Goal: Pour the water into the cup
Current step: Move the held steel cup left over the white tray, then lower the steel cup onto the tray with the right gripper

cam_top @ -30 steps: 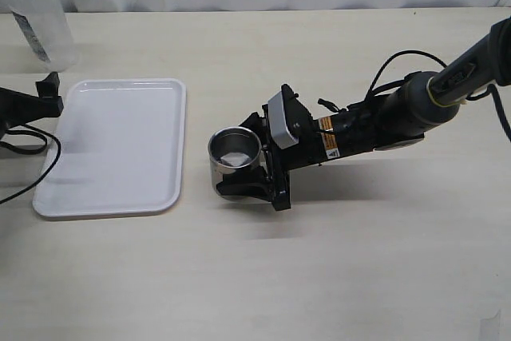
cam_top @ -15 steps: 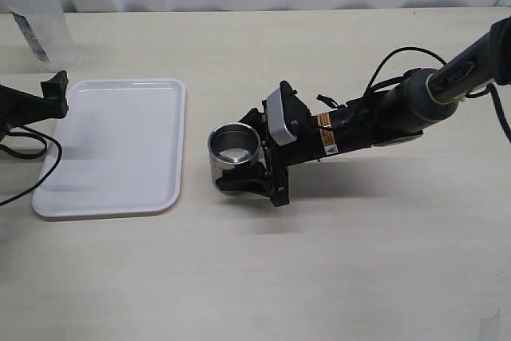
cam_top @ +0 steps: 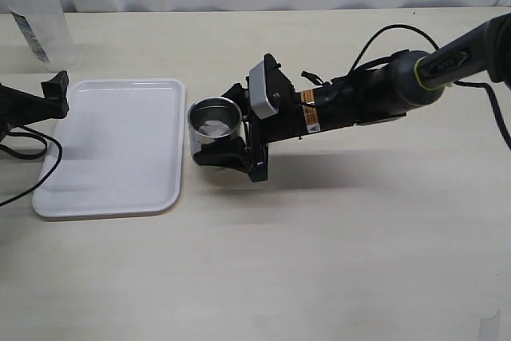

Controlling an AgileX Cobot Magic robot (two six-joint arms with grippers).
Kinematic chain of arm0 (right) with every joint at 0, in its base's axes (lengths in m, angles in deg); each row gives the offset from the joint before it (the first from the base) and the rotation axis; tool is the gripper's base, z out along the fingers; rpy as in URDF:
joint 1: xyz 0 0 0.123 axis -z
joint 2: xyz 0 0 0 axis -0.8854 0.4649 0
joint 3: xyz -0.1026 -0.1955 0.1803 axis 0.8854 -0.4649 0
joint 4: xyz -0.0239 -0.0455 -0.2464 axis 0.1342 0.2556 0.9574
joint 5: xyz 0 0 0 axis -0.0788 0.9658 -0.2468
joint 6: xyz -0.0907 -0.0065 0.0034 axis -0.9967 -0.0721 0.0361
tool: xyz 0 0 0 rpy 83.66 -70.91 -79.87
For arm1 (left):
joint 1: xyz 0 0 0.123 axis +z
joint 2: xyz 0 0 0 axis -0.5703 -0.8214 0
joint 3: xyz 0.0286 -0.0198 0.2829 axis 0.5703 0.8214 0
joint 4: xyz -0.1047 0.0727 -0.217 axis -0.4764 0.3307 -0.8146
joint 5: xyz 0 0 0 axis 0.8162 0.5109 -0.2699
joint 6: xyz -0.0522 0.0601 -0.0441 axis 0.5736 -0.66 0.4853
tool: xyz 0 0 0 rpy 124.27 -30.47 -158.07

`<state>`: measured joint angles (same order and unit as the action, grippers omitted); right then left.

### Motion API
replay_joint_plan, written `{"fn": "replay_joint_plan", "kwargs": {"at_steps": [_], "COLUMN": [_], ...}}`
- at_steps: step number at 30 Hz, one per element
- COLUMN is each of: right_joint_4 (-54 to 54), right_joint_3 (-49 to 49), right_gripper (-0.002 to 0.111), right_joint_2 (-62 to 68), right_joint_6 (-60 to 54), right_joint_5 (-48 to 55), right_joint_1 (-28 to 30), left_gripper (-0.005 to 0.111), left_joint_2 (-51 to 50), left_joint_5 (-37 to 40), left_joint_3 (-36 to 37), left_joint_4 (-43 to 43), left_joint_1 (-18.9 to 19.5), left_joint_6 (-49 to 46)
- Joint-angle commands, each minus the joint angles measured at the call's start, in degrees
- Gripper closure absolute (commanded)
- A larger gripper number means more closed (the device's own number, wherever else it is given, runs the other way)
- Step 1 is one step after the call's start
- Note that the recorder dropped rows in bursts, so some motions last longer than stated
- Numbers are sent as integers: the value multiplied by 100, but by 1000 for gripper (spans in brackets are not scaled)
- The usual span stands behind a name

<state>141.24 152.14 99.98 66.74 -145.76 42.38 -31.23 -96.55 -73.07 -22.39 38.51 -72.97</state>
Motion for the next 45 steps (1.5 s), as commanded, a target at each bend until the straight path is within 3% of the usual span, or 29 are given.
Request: {"fn": "replay_joint_plan", "kwargs": {"at_steps": [1,7,28,45], "right_joint_4": [-93,-65,-106,-81], "right_joint_3": [373,838,2375,2511], "right_gripper": [104,104,104,104], "right_joint_2": [-97,-97,1029,1202], "right_joint_6": [405,794,1534,1717], "right_joint_5": [-93,520,622,849], "right_joint_1": [-300,-692,-1356,-1475], "left_gripper": [2,2,2,2], "left_joint_2": [43,43,43,43], "left_joint_5": [-93,-93,-93,-93], "left_joint_3": [16,16,16,-30], "left_joint_4": [0,0,-19,-43], "left_joint_1": [-3,-3,-3,-3], "left_joint_6": [43,43,43,76]}}
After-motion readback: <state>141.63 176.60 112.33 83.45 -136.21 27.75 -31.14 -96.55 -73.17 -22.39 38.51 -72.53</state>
